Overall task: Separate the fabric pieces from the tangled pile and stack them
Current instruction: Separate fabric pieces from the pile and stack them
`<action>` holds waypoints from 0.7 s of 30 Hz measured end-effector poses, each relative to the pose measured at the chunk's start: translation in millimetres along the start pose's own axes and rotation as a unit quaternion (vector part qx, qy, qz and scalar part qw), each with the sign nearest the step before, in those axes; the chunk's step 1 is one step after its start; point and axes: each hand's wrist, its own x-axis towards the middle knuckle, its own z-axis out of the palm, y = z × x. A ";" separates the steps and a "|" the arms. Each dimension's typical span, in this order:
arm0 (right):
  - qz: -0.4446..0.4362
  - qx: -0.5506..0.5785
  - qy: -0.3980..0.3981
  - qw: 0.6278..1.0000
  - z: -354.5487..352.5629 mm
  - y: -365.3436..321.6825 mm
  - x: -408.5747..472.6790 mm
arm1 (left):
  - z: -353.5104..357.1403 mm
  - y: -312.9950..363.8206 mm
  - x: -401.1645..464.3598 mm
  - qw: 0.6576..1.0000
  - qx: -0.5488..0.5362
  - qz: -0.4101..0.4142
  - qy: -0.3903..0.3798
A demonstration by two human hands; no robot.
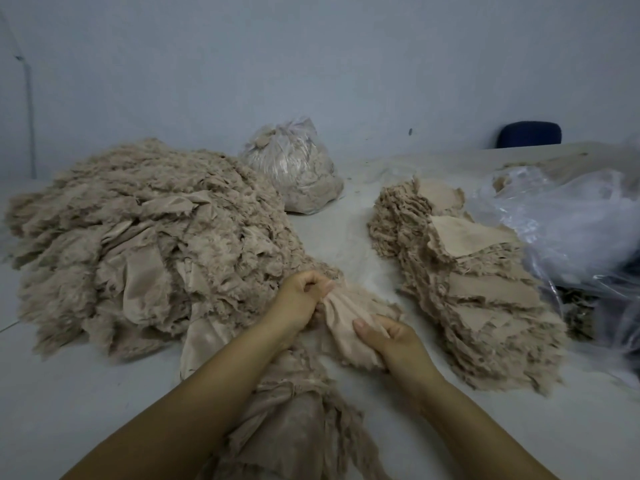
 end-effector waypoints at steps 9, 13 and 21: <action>-0.105 -0.100 0.124 0.982 -1.3 9.7 7.7 | 0.4 -1.6 0.5 0.995 -0.058 0.061 0.059; -0.103 -0.024 0.183 0.977 -0.7 8.0 14.3 | -1.4 -2.3 -6.0 0.995 -0.092 -0.032 -0.033; -0.098 0.017 0.285 0.953 -7.8 9.1 18.4 | -21.2 -4.0 2.2 0.955 -0.268 -0.124 0.032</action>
